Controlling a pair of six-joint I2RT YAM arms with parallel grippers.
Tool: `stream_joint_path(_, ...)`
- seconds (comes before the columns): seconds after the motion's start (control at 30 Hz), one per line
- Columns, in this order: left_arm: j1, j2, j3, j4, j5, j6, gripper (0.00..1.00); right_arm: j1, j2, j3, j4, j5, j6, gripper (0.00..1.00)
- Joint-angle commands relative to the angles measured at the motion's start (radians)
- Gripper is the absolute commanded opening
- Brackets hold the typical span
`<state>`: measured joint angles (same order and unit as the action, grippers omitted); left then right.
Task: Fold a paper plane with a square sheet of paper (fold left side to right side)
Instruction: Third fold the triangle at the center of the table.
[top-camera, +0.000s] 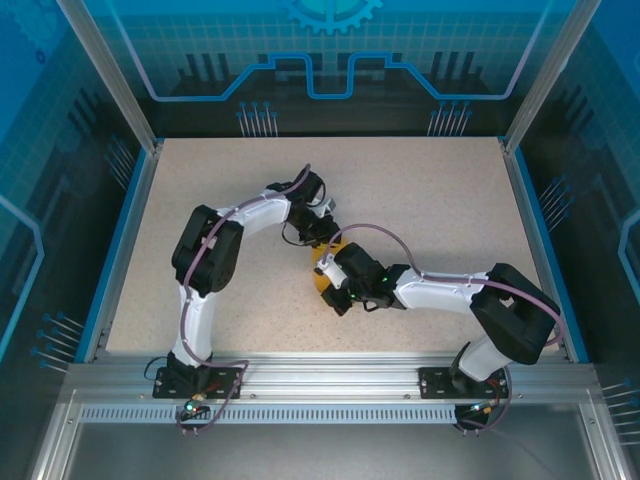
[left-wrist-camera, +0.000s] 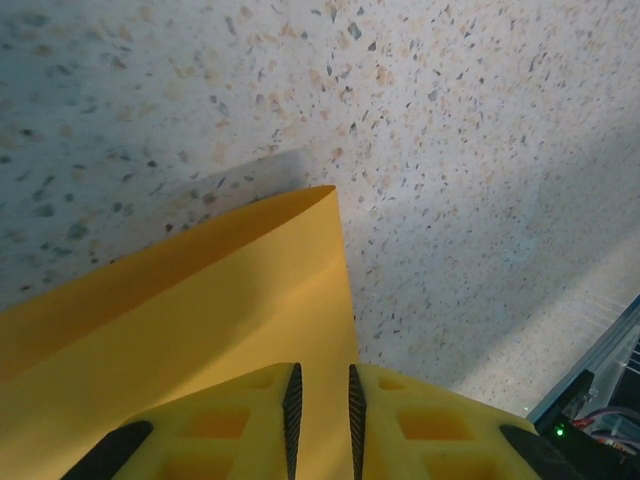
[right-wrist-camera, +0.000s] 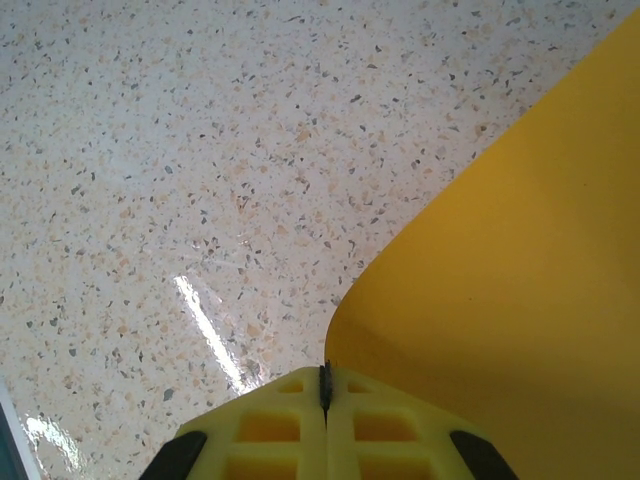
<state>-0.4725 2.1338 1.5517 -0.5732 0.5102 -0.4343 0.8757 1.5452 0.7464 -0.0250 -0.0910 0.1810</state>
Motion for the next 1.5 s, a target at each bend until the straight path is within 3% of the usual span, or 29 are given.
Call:
stream_joint_path(0.0, -0.012, 0.033, 0.033, -0.037, 0.023, 0.034, 0.22, -0.017, 0.016, 0.019, 0.008, -0.027, 0.019, 0.0)
stream_joint_path(0.43, -0.027, 0.089, 0.004, -0.043, -0.019, 0.06, 0.19, -0.048, 0.033, 0.024, -0.003, -0.03, 0.035, 0.0)
stream_joint_path(1.13, -0.036, 0.097, -0.03, -0.025, -0.038, 0.057, 0.16, -0.092, 0.059, 0.057, -0.082, 0.163, 0.068, 0.0)
stream_joint_path(1.47, -0.037, 0.1, -0.028, -0.025, -0.039, 0.055, 0.16, -0.097, 0.083, 0.07, -0.095, 0.197, 0.082, 0.0)
